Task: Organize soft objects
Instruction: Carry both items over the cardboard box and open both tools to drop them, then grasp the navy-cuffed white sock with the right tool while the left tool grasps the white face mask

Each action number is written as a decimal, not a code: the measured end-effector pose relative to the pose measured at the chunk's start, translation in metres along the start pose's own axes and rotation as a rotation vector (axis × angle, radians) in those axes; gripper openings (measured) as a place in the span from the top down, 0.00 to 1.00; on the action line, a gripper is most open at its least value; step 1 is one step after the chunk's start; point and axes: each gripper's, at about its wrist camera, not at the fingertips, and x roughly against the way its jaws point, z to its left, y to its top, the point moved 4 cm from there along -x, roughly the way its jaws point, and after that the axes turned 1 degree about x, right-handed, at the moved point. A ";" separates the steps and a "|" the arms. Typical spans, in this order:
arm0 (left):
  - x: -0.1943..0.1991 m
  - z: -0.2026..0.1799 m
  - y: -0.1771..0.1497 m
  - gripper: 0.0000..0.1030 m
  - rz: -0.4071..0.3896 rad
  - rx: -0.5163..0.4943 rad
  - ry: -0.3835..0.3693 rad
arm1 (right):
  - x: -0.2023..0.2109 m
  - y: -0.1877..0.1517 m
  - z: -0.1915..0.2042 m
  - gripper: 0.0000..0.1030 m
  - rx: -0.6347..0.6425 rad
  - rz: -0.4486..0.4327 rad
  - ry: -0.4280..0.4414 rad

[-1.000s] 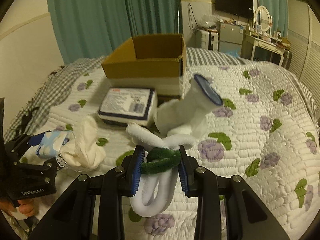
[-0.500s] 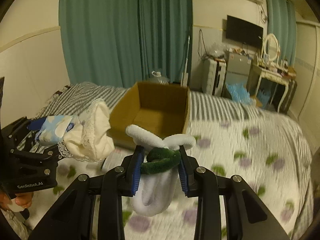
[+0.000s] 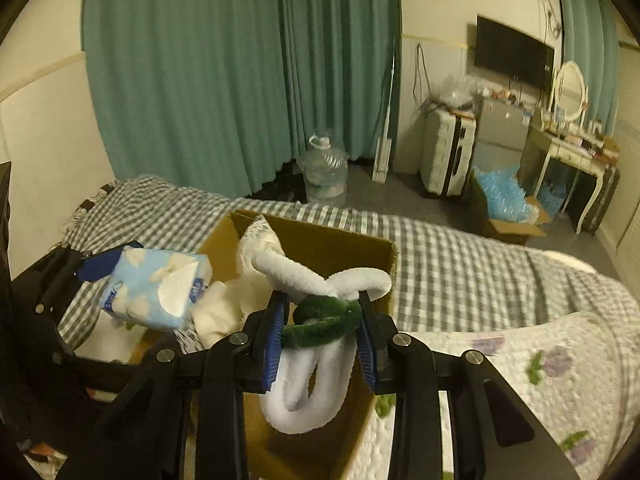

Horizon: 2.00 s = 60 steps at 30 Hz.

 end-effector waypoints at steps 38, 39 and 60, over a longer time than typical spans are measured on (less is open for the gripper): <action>0.117 -0.041 -0.028 0.09 0.038 0.059 -0.078 | 0.126 -0.095 -0.019 0.17 0.017 0.098 -0.127; 0.118 -0.041 -0.040 0.09 0.054 0.077 -0.076 | 0.124 -0.104 -0.017 0.17 0.016 0.109 -0.111; 0.083 -0.067 -0.186 0.10 0.256 0.179 -0.021 | 0.033 -0.244 0.014 0.51 0.006 0.369 -0.007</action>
